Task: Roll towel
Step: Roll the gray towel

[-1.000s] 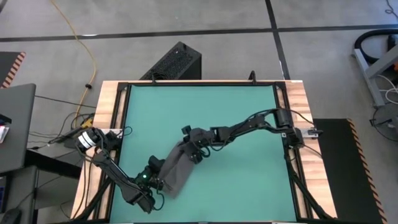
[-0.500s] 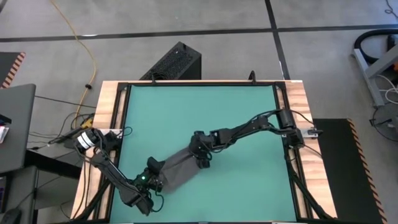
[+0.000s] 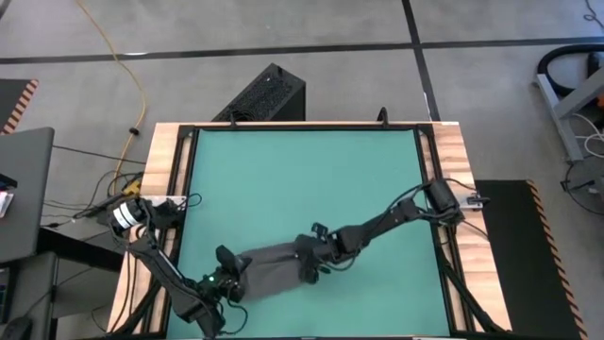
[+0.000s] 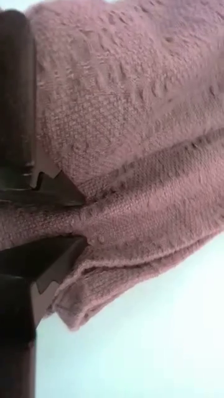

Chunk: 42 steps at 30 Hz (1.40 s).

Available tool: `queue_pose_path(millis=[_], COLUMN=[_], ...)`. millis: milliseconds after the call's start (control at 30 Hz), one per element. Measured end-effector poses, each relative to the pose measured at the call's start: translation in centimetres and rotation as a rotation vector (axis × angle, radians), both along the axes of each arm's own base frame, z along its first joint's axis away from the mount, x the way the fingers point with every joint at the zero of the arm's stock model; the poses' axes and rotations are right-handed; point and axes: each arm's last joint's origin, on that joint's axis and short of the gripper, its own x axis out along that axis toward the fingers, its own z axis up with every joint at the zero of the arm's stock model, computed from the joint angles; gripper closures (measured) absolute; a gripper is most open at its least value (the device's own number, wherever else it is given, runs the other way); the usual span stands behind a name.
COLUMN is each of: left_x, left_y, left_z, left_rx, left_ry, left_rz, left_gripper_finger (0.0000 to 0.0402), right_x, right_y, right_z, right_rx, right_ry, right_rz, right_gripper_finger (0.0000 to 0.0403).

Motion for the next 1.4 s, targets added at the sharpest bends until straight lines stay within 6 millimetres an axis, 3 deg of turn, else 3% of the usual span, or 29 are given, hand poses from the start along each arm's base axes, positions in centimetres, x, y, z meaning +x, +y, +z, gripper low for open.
queue_pose_path(millis=[233, 333, 400, 500, 700, 933, 1033, 1400], left_x=[1.0, 1.4, 1.5, 1.8, 2.6, 2.8, 2.7, 2.7], left_y=[-2.0, -2.3, -2.6, -2.3, -0.5, 0.8, 1.3, 1.7], left_z=[-0.4, -0.9, -1.1, -1.6, -3.0, -3.7, -4.0, -4.5], left_rx=[-0.123, -0.167, -0.167, -0.148, -0.177, -0.152, -0.165, -0.192], left_ry=[-0.045, -0.077, -0.081, -0.06, -0.023, 0.021, 0.042, 0.078], left_rz=[-0.09, -0.113, -0.146, -0.171, -0.141, -0.124, -0.115, -0.102], left_gripper_finger=[0.0402, 0.0402, 0.0402, 0.0402, 0.0402, 0.0402, 0.0402, 0.0402], right_x=[-0.6, -0.9, -0.9, -1.4, -3.4, -4.7, -4.4, -3.7], right_y=[1.5, 1.5, 1.5, 1.2, 2.3, 5.6, 6.0, 6.3], right_z=[0.9, 2.5, 4.7, 7.6, 9.4, 8.7, 9.0, 7.0], right_rx=[-0.166, -0.281, -0.313, -0.349, -0.408, -0.63, -0.688, -0.78], right_ry=[-0.052, -0.072, -0.121, -0.171, -0.118, -0.117, -0.168, -0.142], right_rz=[0.004, 0.076, 0.111, 0.168, 0.436, 0.908, 0.966, 1.098], right_gripper_finger=[0.0286, 0.0286, 0.0286, 0.0283, 0.0236, 0.0149, 0.0138, 0.0138])
